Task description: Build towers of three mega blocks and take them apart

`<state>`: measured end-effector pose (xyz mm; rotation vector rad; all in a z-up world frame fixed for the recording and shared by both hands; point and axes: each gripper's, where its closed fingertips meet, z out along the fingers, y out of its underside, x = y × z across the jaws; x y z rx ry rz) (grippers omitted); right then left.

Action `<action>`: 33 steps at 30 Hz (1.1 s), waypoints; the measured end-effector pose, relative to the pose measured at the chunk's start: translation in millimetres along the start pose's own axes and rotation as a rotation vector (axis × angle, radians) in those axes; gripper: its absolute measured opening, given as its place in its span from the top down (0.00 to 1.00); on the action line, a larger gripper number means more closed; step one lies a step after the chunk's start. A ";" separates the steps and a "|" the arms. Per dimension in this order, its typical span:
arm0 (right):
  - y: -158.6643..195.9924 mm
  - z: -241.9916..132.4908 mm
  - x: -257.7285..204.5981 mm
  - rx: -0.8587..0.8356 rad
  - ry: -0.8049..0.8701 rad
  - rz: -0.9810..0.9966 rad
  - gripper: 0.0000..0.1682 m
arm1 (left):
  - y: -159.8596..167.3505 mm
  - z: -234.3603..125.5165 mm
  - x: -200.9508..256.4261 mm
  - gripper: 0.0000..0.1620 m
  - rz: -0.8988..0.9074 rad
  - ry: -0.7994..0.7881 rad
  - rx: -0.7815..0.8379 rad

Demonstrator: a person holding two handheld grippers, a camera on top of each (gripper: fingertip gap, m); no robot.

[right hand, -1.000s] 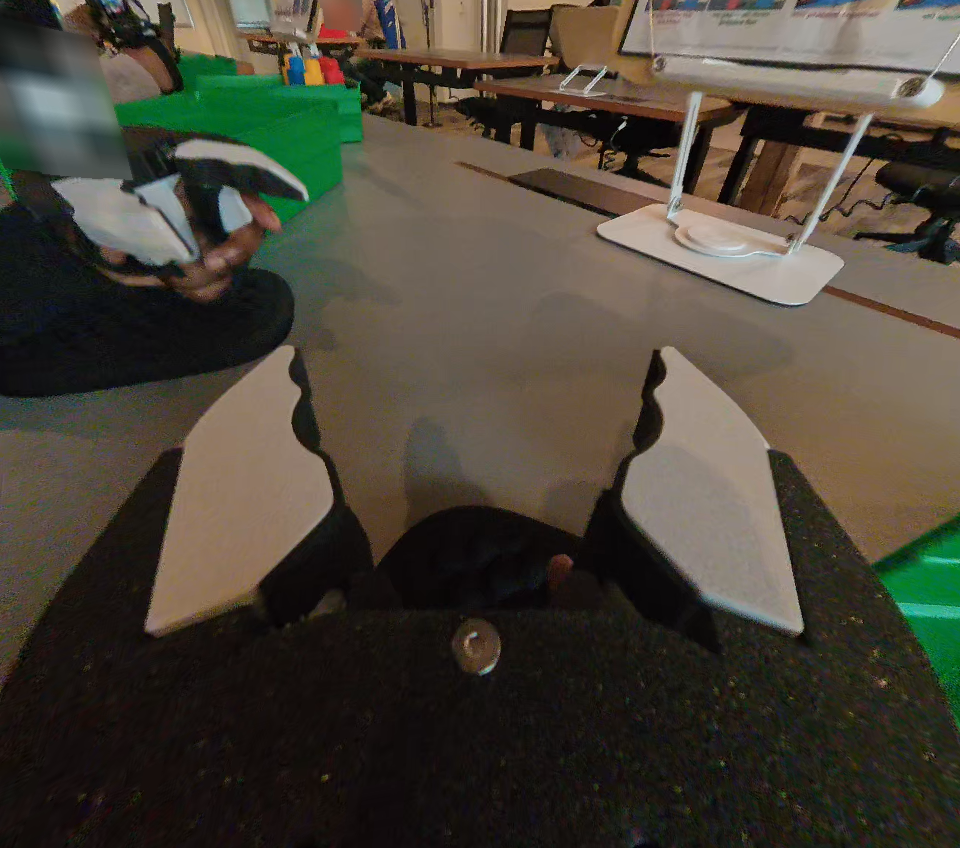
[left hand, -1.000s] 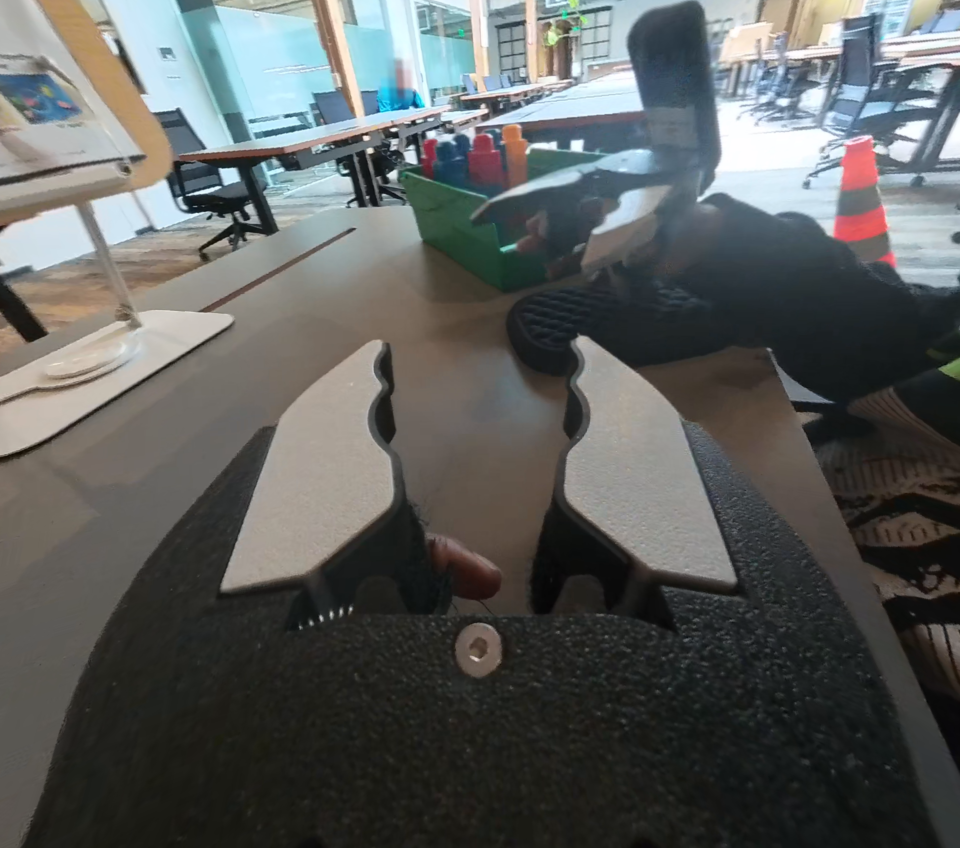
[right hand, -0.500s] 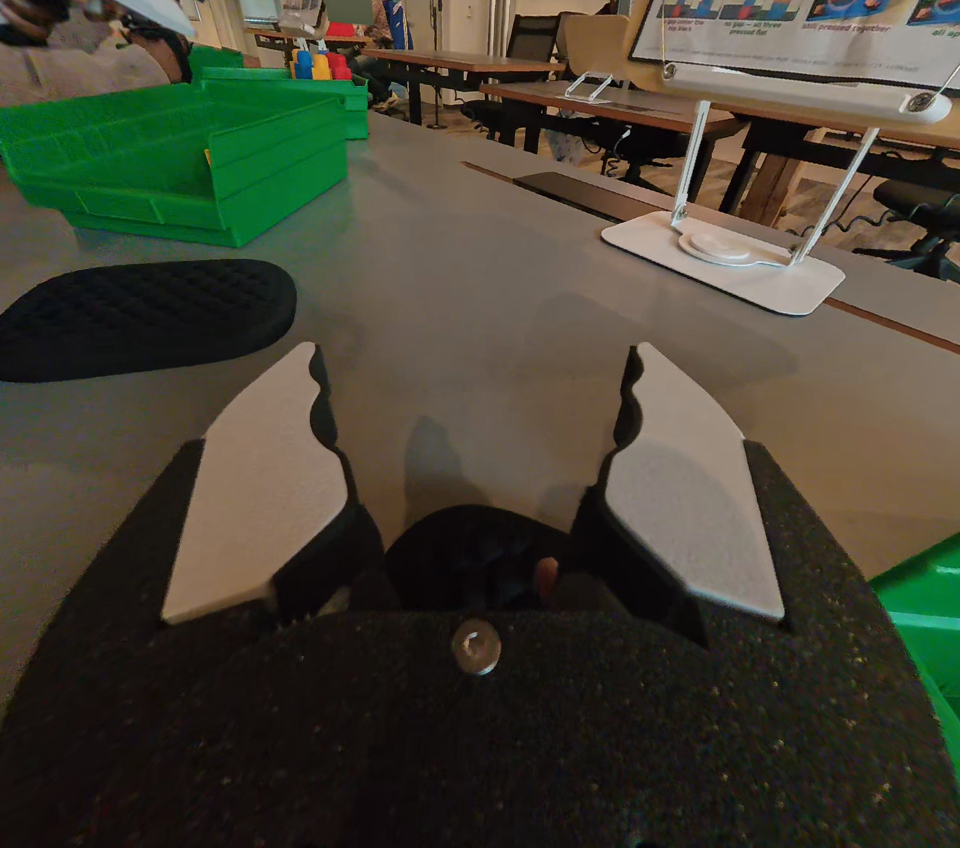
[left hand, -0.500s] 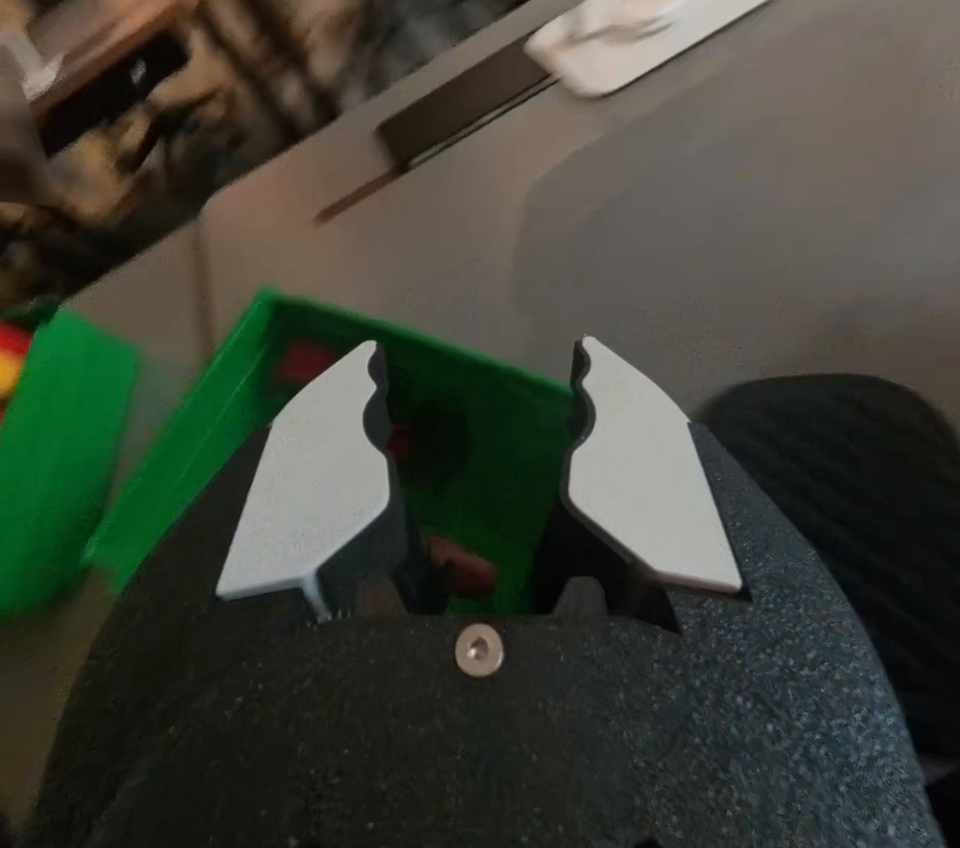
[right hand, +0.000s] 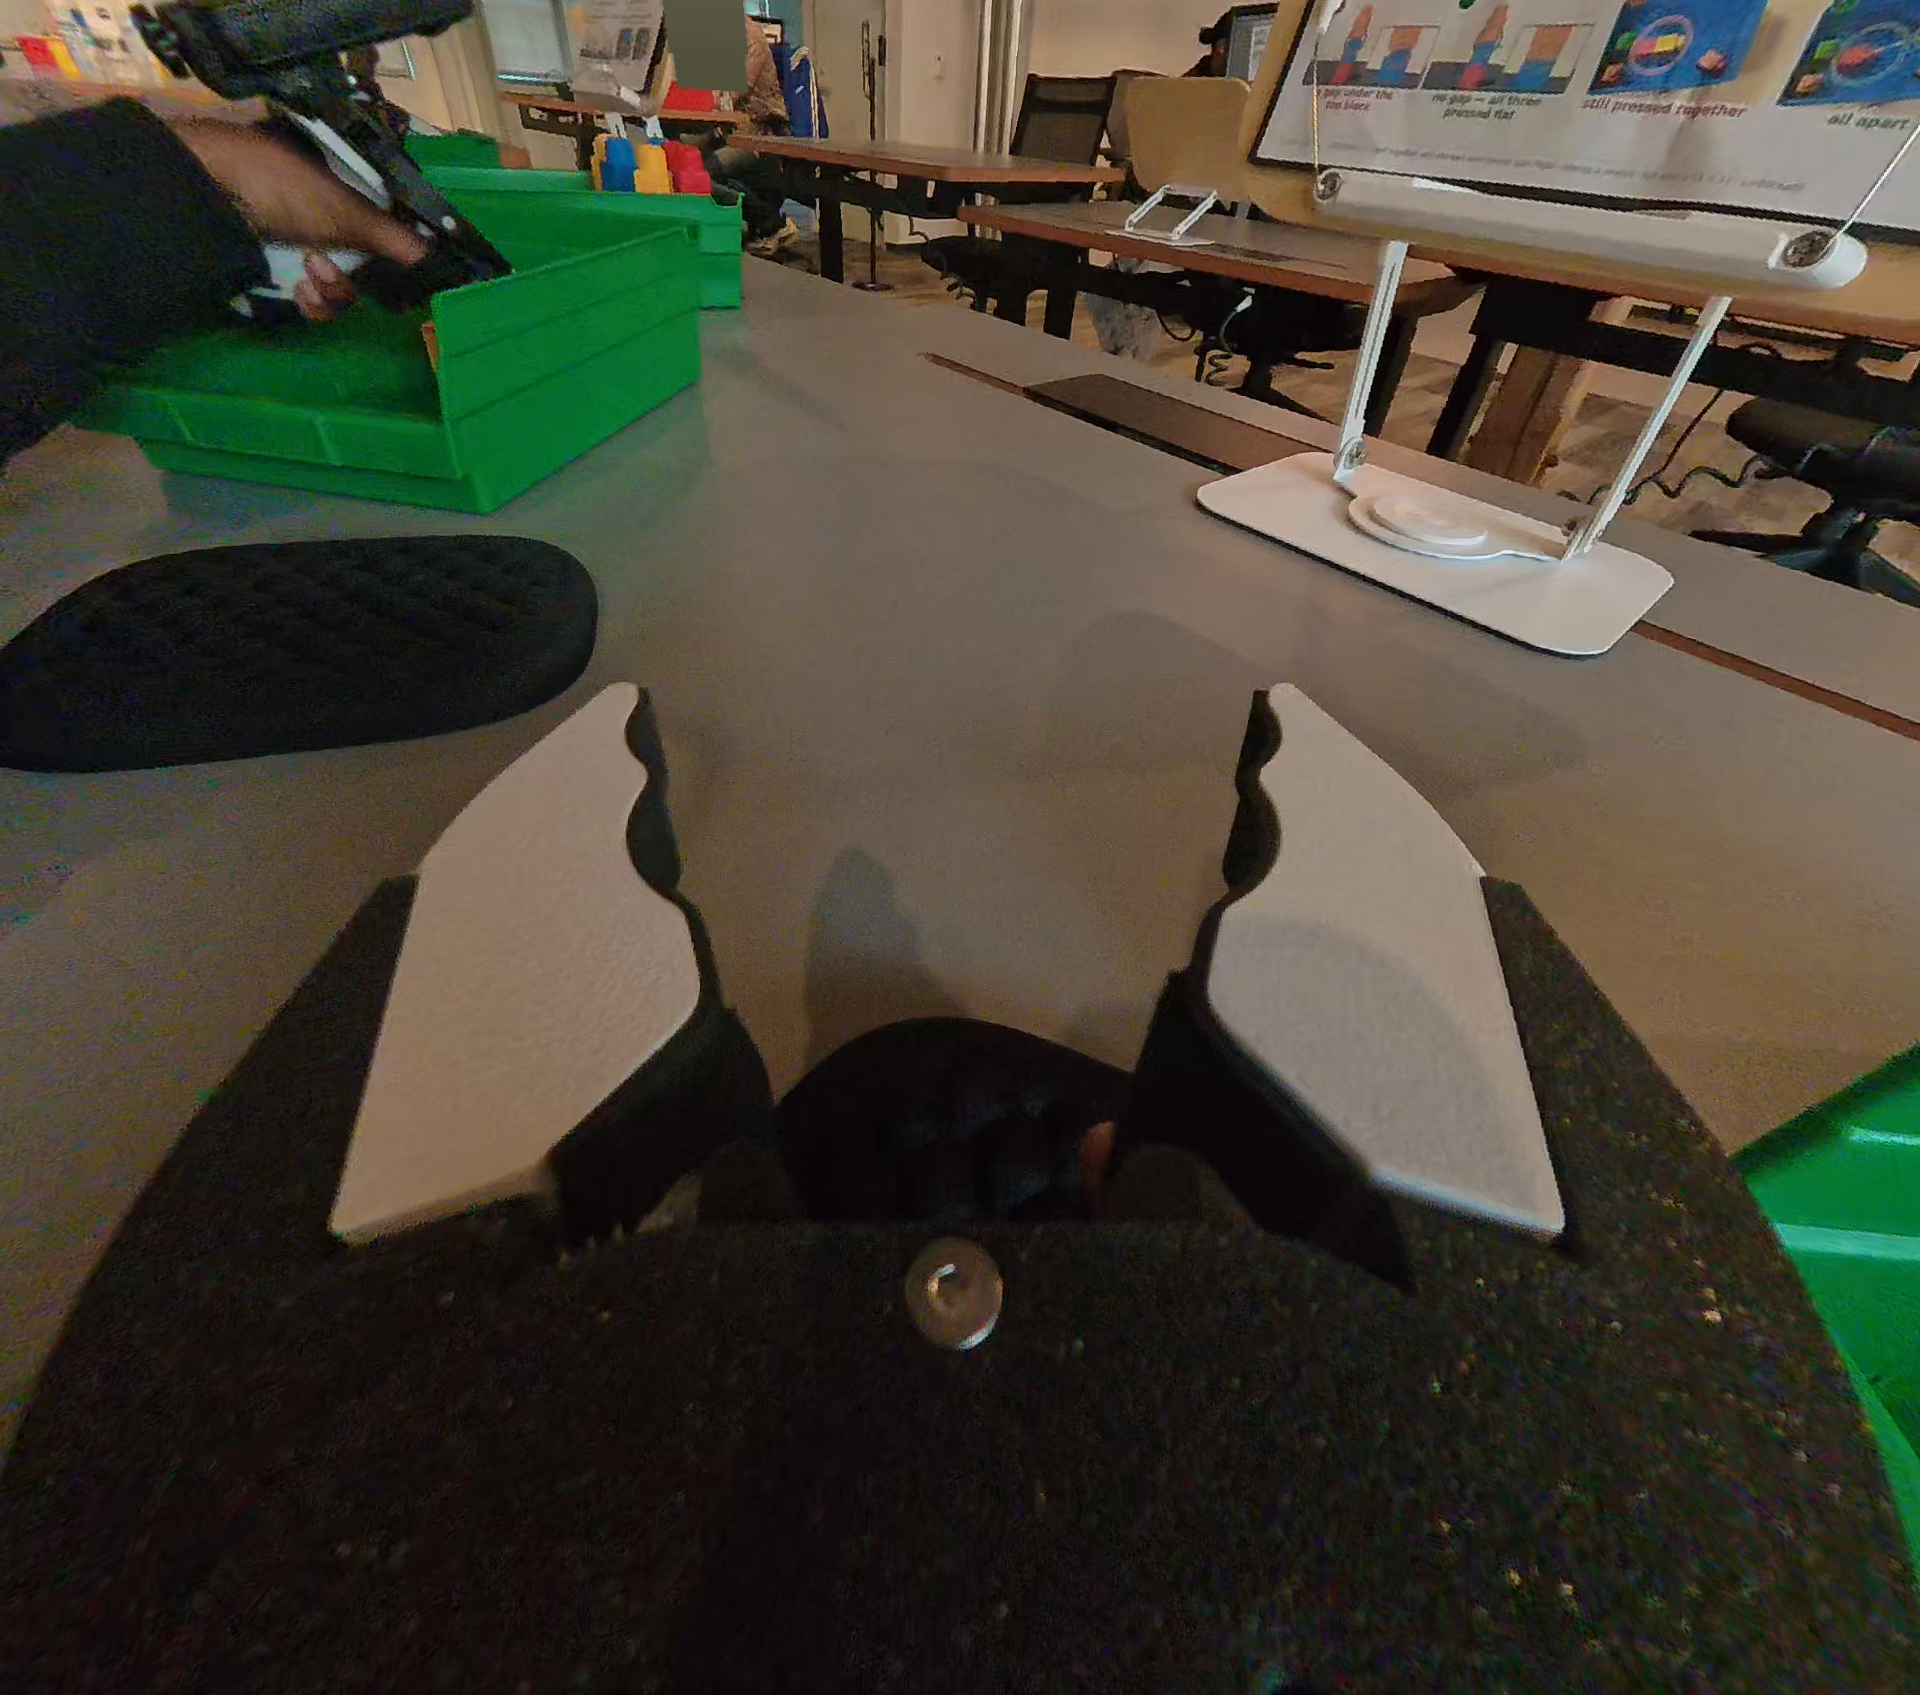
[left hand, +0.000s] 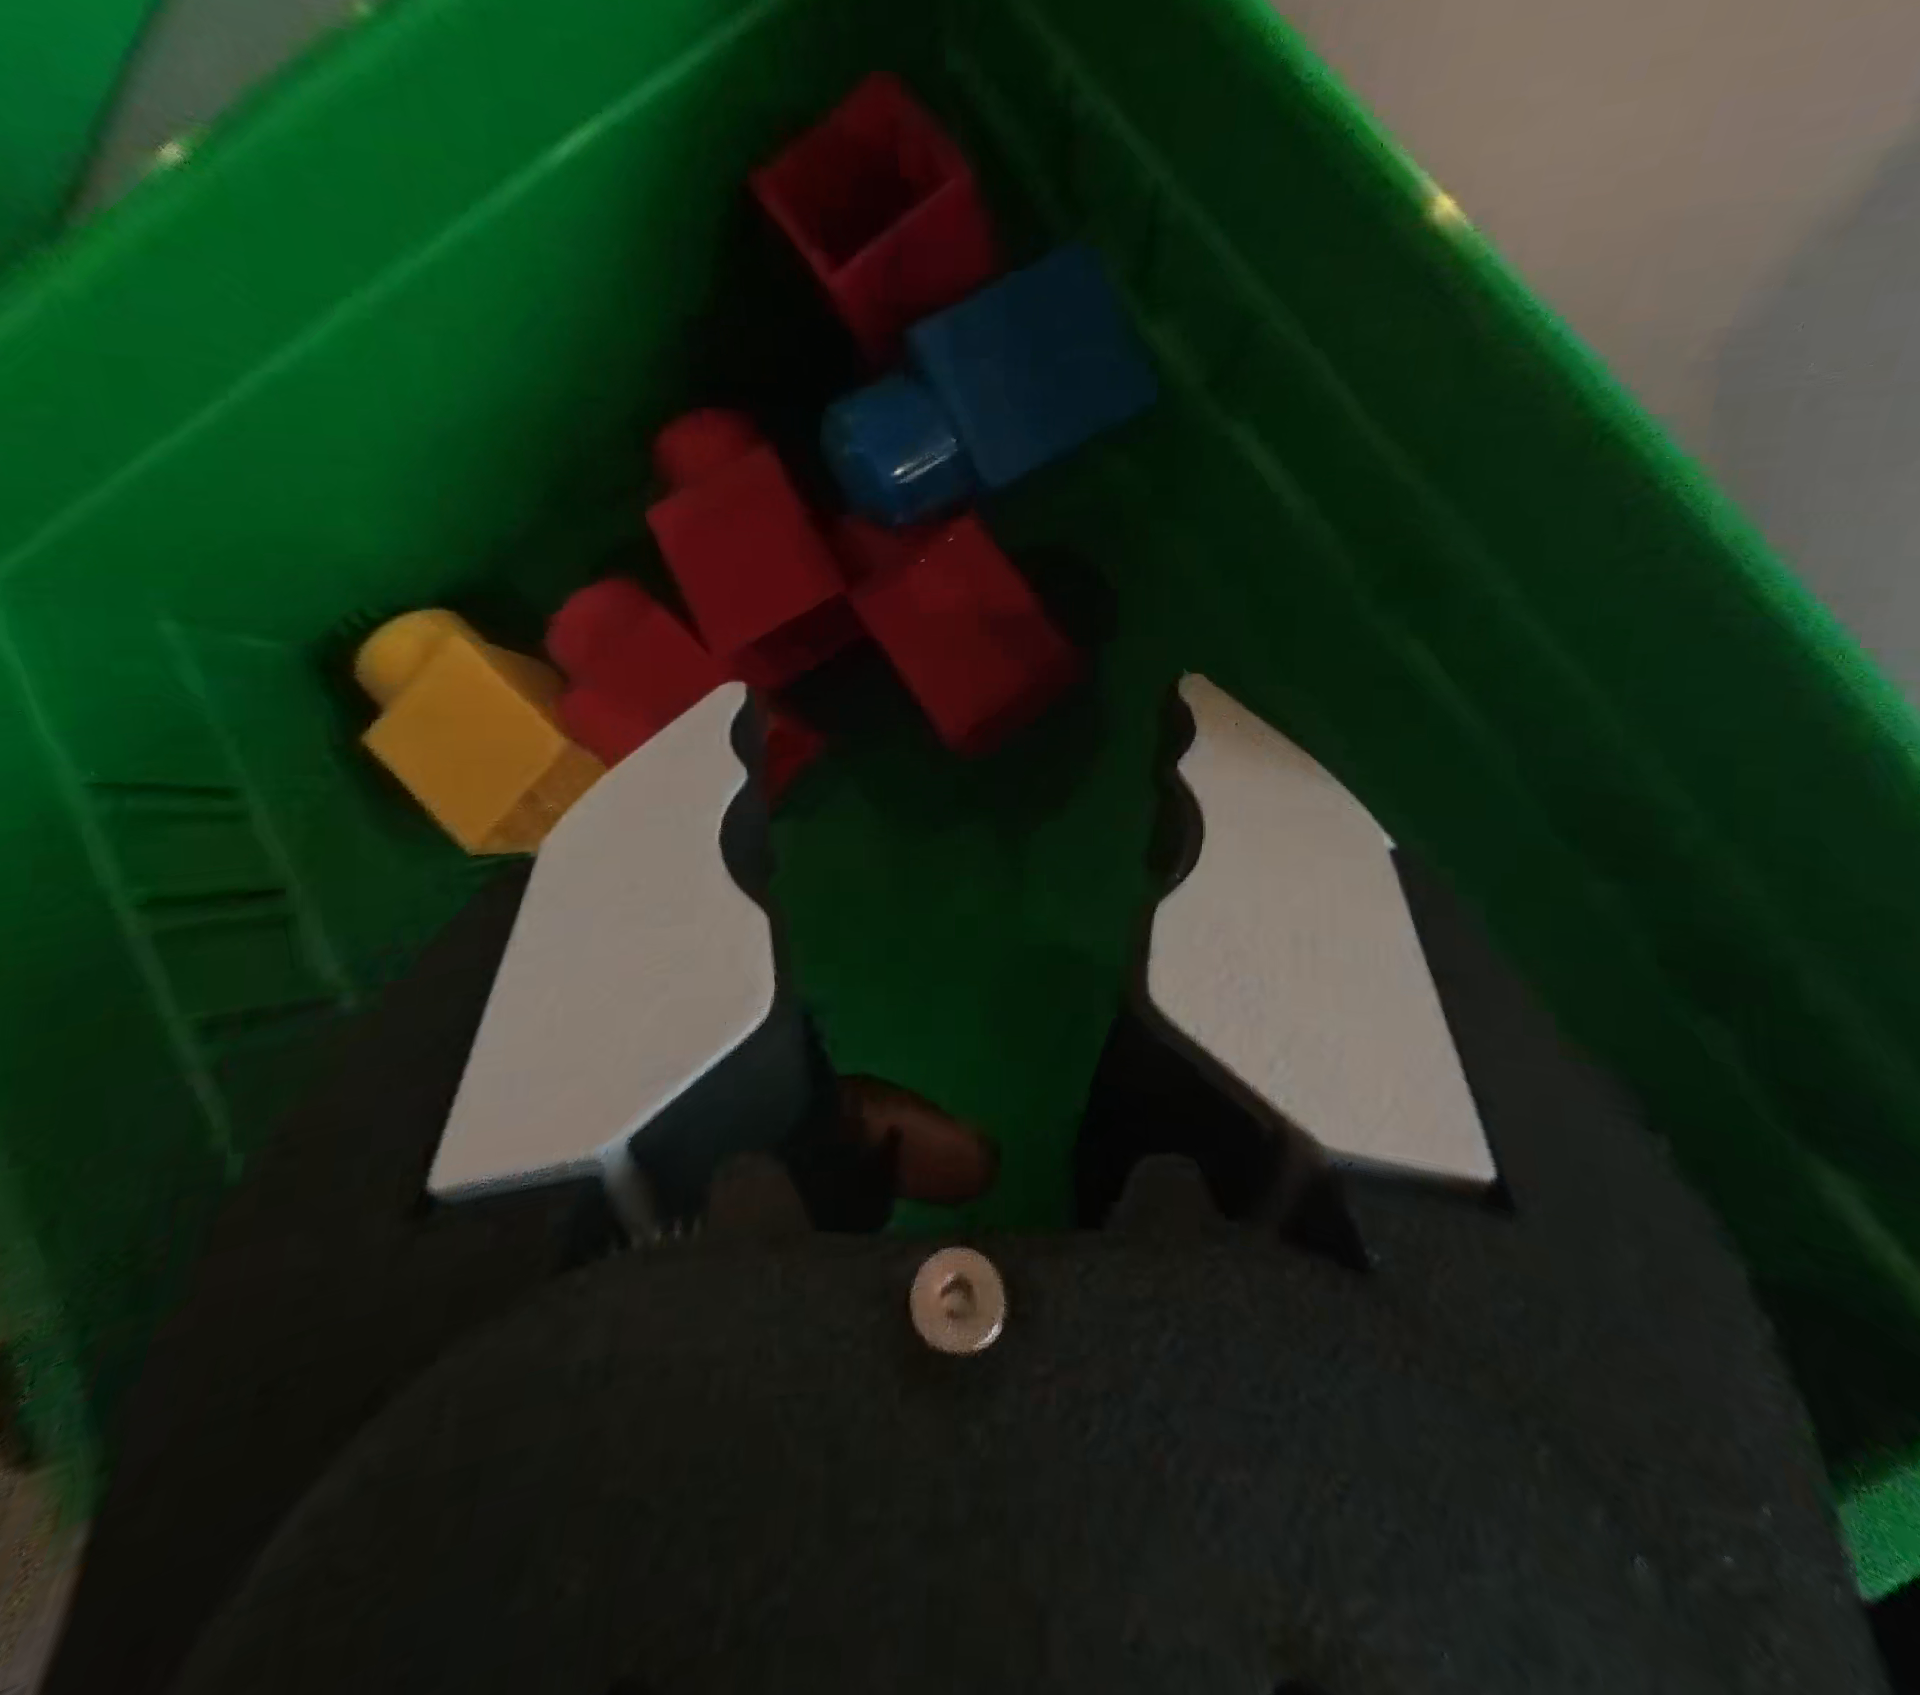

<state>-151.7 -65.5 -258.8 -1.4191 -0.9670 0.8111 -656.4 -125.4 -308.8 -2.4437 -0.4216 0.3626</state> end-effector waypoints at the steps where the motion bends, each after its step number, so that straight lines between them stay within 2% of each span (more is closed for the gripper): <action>1: 0.0 0.0 0.2 0.001 0.000 0.003 0.38 | 0.0 2.9 0.4 0.56 -0.019 0.007 0.001; 10: 0.9 0.7 0.3 -0.005 0.001 0.000 0.39 | 11.1 31.8 -2.1 0.59 -0.047 -0.030 -0.064; 13: 1.1 0.8 0.4 -0.006 0.000 0.000 0.39 | 13.5 39.2 -1.8 0.72 -0.041 -0.037 -0.064; 17: 1.1 0.7 0.5 -0.004 0.001 -0.001 0.39 | 14.7 36.3 -1.9 0.73 -0.035 -0.028 -0.044; 27: 5.0 3.2 -2.1 -0.033 -0.007 -0.017 0.42 | 7.0 -28.8 7.6 0.74 0.017 0.045 0.166; 33: 10.4 7.1 -8.6 -0.077 -0.038 -0.049 0.44 | -6.7 -74.3 48.0 0.74 0.059 0.219 0.372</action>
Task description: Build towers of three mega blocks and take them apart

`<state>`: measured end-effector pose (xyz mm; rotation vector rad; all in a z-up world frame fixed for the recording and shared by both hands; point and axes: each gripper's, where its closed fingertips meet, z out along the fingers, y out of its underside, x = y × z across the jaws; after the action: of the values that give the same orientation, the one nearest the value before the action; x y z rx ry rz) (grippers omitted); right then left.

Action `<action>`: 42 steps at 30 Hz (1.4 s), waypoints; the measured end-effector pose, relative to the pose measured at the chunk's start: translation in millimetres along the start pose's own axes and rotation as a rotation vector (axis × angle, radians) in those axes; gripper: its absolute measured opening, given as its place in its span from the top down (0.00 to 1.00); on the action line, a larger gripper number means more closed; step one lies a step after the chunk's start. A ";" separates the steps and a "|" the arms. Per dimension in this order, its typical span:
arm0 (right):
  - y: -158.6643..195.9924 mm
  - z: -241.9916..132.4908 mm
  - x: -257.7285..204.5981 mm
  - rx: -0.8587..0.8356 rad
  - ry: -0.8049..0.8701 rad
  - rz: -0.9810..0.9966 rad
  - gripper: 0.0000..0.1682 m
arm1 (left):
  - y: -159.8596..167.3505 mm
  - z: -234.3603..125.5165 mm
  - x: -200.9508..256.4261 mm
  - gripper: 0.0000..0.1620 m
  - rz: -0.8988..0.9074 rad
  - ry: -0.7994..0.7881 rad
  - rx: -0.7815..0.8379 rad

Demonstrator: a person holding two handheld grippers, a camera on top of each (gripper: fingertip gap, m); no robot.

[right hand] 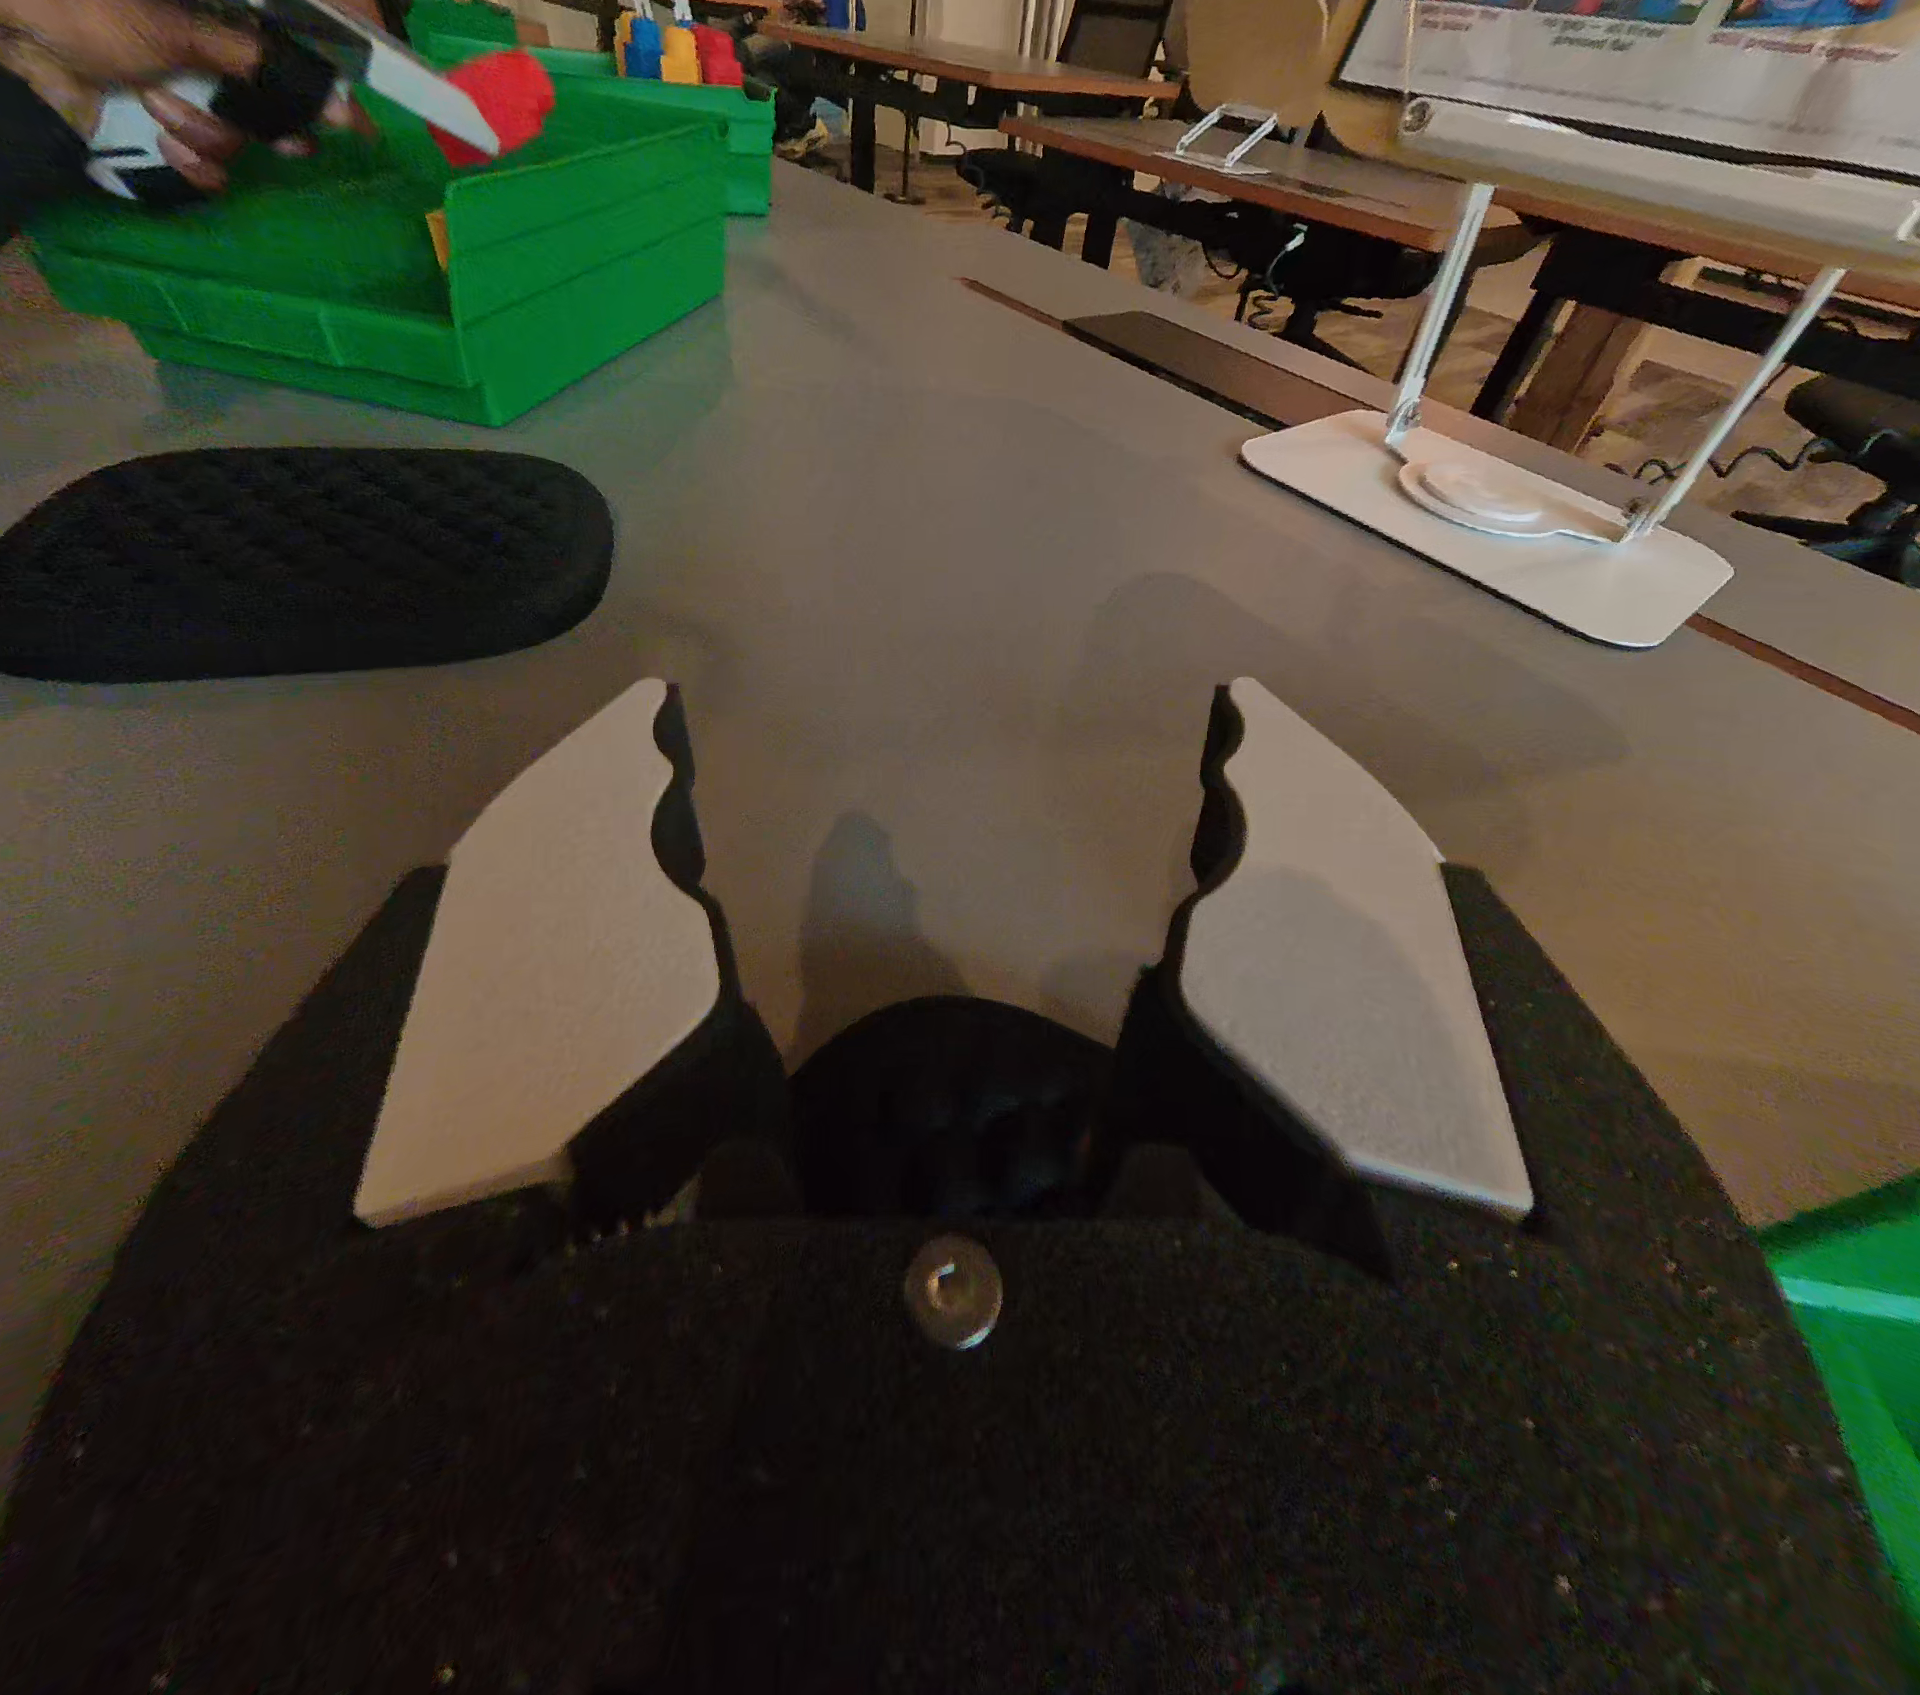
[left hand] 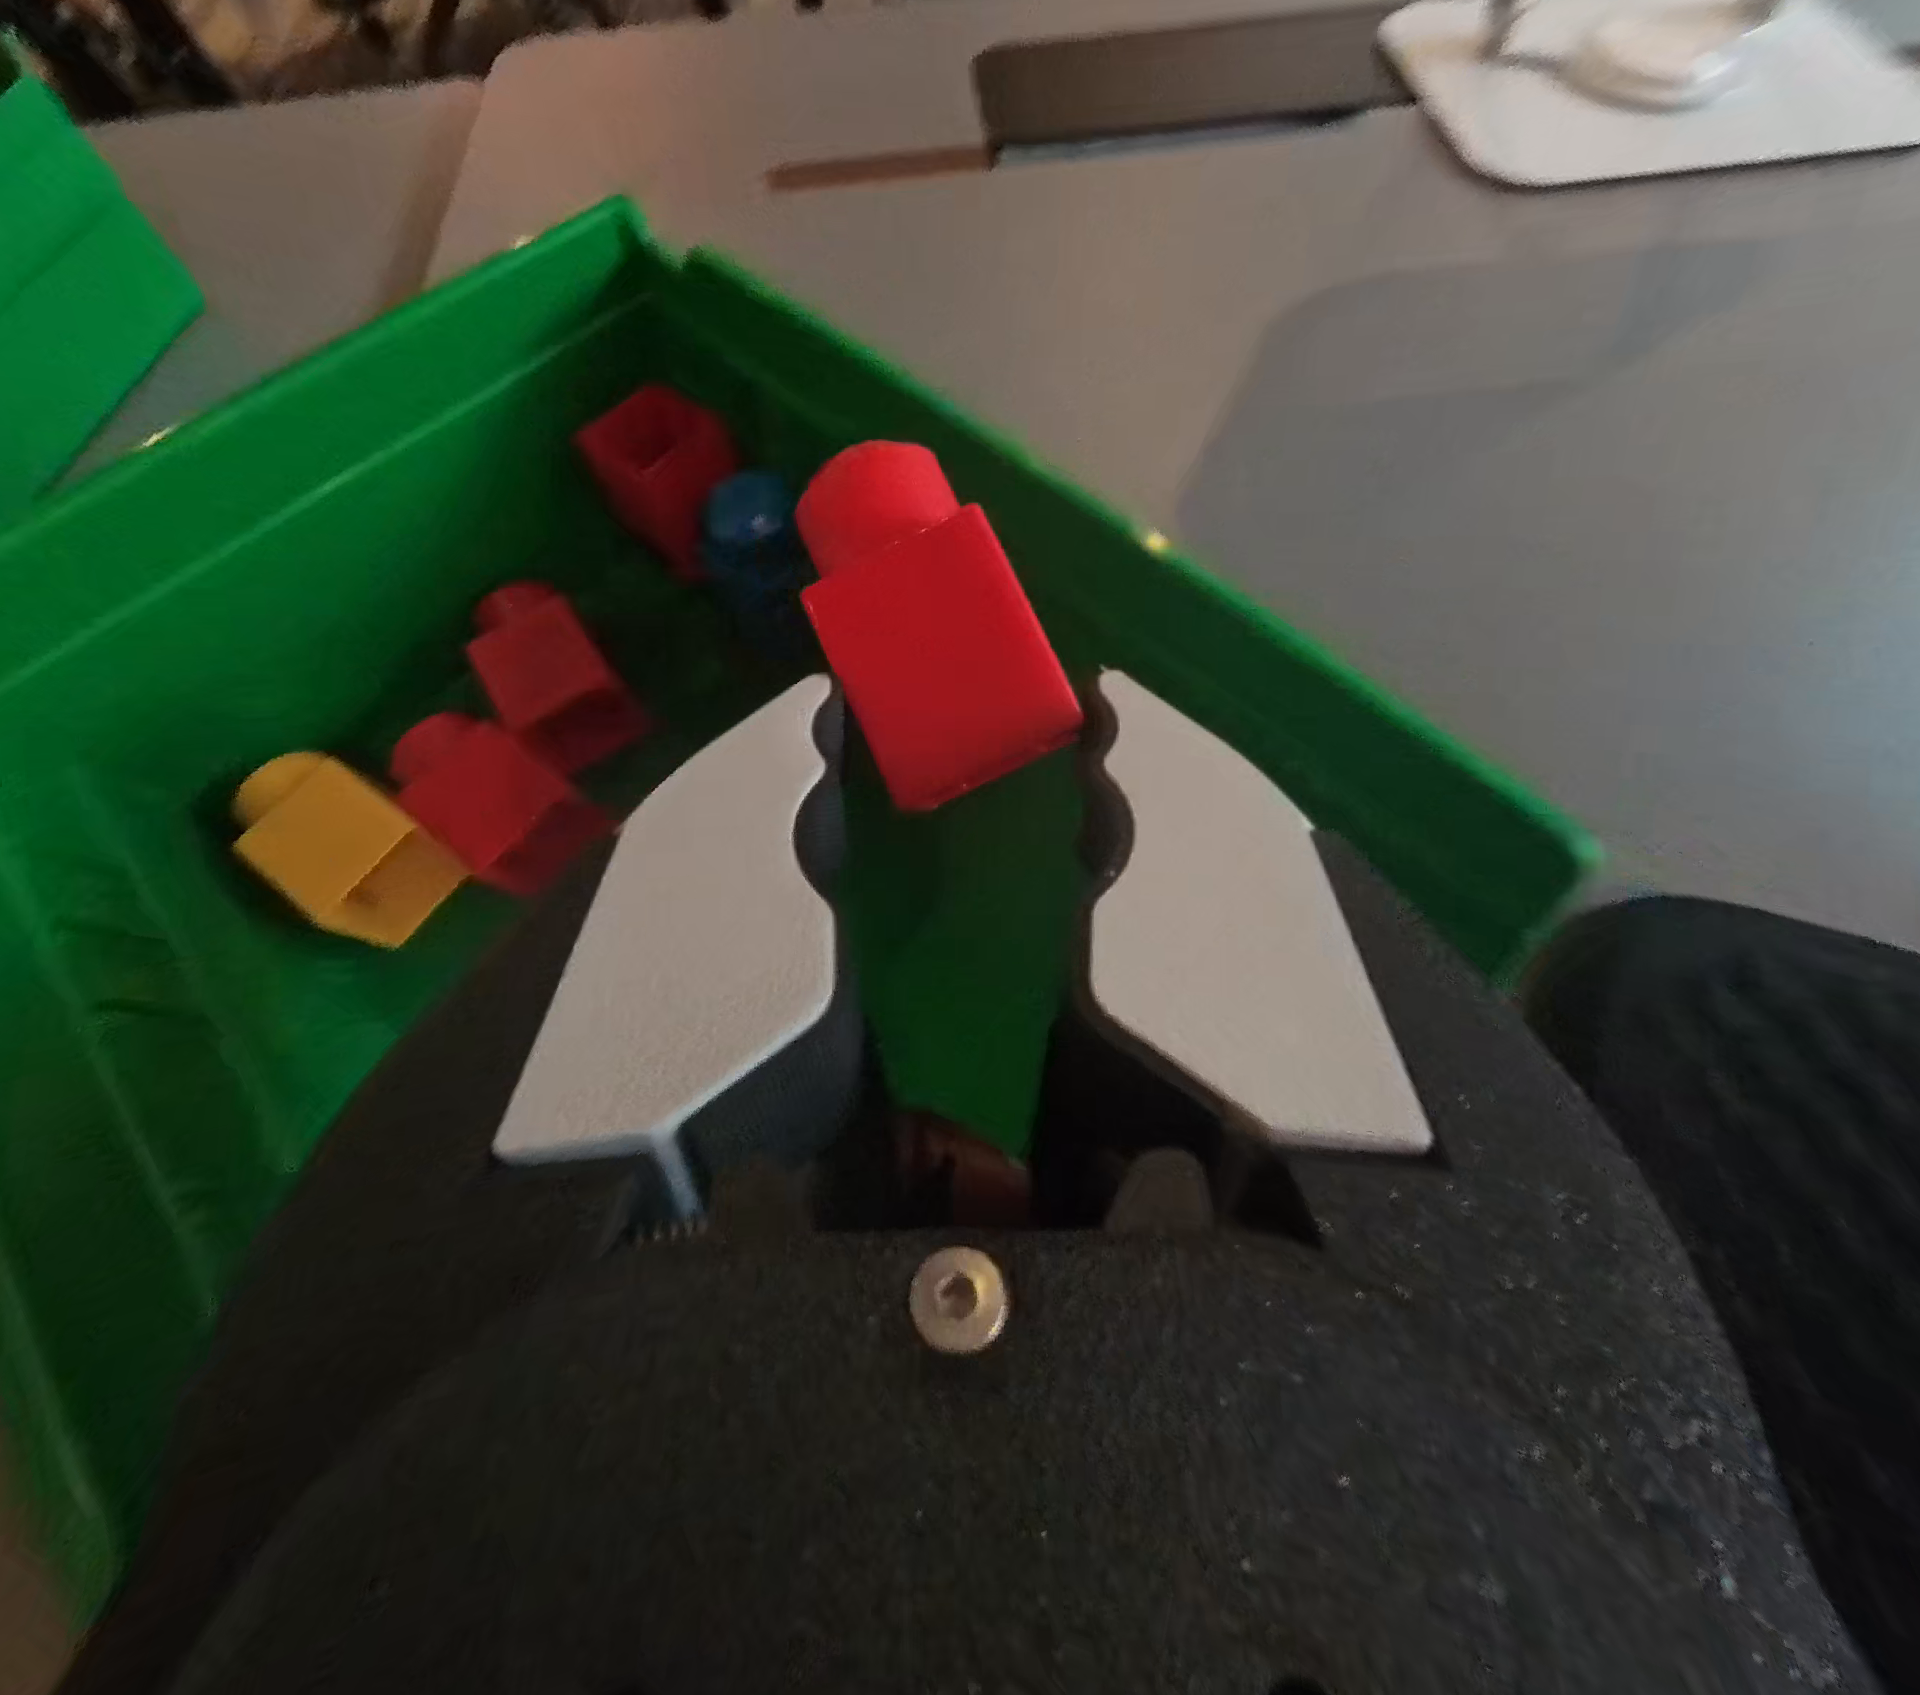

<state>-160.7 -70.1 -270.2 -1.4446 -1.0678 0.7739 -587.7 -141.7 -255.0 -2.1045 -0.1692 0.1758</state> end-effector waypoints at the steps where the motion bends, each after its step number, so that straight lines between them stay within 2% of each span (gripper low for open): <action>1: 1.2 1.0 -1.2 -0.010 -0.004 -0.008 0.44 | -4.8 -4.2 10.0 0.74 0.008 0.030 0.034; 4: 5.0 3.8 -5.2 -0.040 -0.018 -0.032 0.44 | -22.3 -17.0 45.4 0.74 0.044 0.134 0.165; 9: 11.4 8.3 -12.2 -0.092 -0.042 -0.080 0.44 | -44.1 -42.8 131.3 0.74 0.104 0.440 0.421; 13: 14.6 10.2 -15.0 -0.117 -0.056 -0.095 0.44 | -45.2 -57.6 183.9 0.75 0.076 0.669 0.537; 18: 13.5 9.6 -16.3 -0.110 -0.075 -0.082 0.44 | -37.0 -72.3 229.0 0.75 0.097 0.885 0.620; 25: 5.5 9.1 -31.8 -0.108 -0.226 -0.070 0.49 | -15.0 -81.8 270.5 0.75 0.186 1.068 0.700; 36: -64.9 31.9 -109.4 -0.163 -0.667 -0.274 0.48 | 3.3 -86.7 287.9 0.75 0.296 1.136 0.701; 42: -78.1 58.8 -133.1 -0.225 -0.871 -0.290 0.54 | 9.6 -95.5 292.1 0.75 0.347 1.184 0.728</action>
<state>-278.6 -172.7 -216.8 -1.0825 -2.0271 1.1267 -282.5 -170.7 -231.2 -1.2109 0.8406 -0.7050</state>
